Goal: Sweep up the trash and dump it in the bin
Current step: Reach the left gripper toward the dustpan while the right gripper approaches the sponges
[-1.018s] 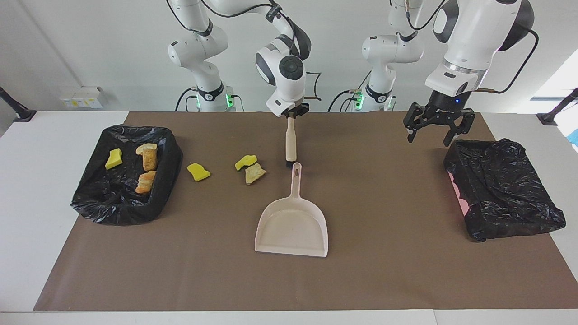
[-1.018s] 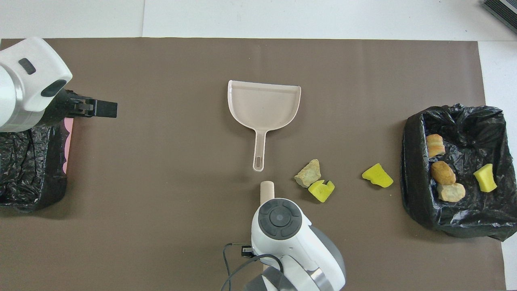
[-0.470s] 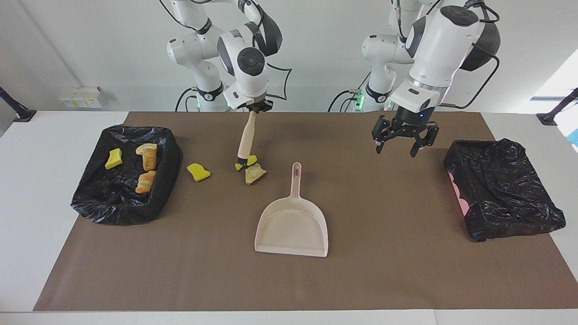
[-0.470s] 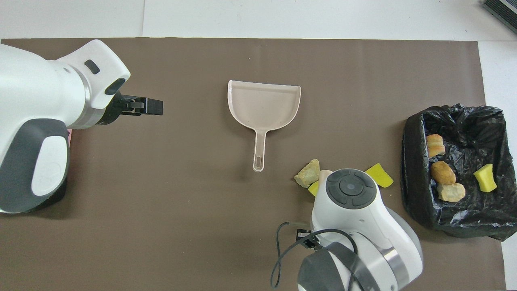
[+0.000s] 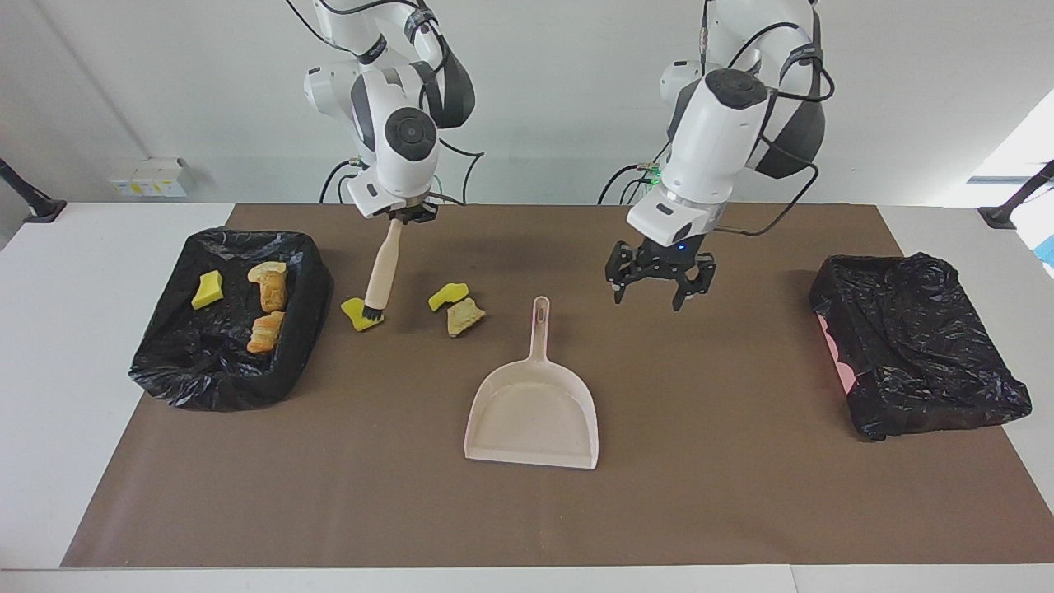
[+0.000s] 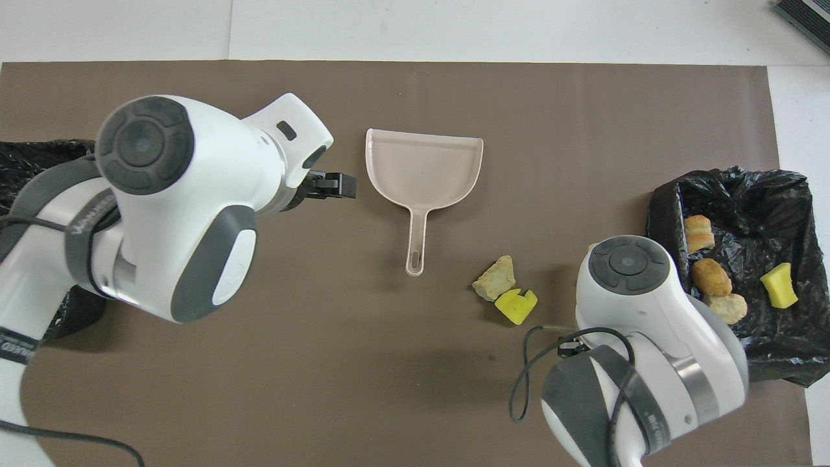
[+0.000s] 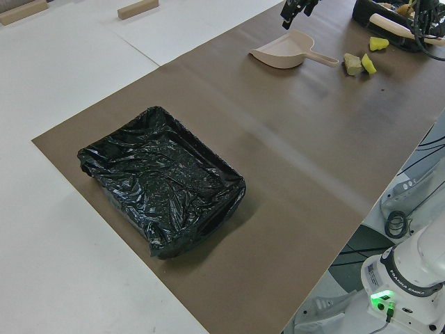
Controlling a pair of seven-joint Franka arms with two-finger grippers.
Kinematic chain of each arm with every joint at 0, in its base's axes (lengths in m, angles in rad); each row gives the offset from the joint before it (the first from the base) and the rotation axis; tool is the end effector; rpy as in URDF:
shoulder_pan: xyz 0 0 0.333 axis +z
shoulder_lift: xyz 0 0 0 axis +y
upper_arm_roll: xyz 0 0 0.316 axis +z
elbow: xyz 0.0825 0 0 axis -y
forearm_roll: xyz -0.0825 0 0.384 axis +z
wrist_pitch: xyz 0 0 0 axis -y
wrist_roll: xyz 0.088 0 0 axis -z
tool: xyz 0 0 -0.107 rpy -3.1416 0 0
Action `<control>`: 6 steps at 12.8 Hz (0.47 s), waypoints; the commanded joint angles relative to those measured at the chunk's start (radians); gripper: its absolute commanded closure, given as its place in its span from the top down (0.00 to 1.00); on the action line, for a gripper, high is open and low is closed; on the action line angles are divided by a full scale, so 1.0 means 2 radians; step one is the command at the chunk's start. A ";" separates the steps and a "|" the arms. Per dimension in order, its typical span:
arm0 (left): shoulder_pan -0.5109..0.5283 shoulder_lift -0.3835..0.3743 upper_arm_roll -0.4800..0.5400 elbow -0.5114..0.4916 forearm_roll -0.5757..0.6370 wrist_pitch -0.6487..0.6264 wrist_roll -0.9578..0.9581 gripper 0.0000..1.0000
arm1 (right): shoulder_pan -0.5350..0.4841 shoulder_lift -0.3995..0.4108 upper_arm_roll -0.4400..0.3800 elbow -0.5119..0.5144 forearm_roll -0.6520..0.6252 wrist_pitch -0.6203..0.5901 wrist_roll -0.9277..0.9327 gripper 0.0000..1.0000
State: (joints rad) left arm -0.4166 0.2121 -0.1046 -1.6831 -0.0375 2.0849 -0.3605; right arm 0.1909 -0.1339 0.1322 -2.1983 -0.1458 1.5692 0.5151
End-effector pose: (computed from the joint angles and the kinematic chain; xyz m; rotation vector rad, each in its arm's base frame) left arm 0.5599 -0.3179 0.4926 2.9939 -0.2113 0.2237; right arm 0.4257 0.1271 0.4127 2.7336 -0.2203 -0.5444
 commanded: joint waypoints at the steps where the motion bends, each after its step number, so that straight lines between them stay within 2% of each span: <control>1: -0.040 0.039 0.008 0.003 0.001 0.044 -0.037 1.00 | -0.035 -0.010 0.006 -0.021 -0.021 -0.002 -0.039 0.00; 4: -0.062 0.067 0.008 0.005 0.000 0.052 -0.037 1.00 | -0.083 -0.023 0.006 -0.047 -0.034 0.021 -0.099 0.00; 6: -0.064 0.077 0.008 0.004 -0.003 0.058 -0.037 1.00 | -0.122 -0.044 0.006 -0.089 -0.035 0.065 -0.145 0.00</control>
State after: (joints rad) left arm -0.5300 0.3508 -0.1050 -1.6816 -0.0371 2.1832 -0.4275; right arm 0.0188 -0.1440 0.1331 -2.2772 -0.1972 1.6196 0.3075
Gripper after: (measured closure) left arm 0.000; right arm 0.744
